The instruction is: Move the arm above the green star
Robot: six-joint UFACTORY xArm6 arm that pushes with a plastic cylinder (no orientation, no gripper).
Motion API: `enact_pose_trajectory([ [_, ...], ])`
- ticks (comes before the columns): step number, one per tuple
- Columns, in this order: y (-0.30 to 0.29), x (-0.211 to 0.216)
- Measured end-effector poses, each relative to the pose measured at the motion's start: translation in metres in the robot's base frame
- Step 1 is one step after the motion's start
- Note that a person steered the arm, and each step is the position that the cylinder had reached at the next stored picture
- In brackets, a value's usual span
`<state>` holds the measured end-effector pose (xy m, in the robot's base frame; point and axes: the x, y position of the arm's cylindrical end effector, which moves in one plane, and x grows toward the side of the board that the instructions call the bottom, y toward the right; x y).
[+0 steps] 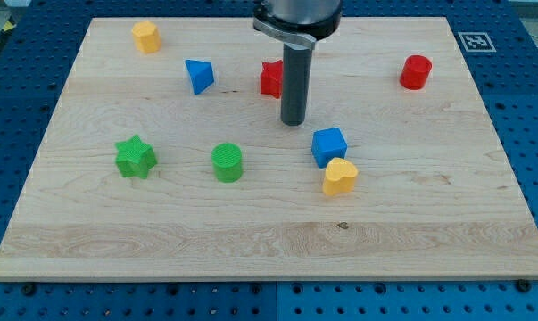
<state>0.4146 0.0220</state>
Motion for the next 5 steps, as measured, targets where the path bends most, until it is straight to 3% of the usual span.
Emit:
enact_pose_trajectory([
  [3,-0.077,0.001],
  [5,-0.161,-0.008],
])
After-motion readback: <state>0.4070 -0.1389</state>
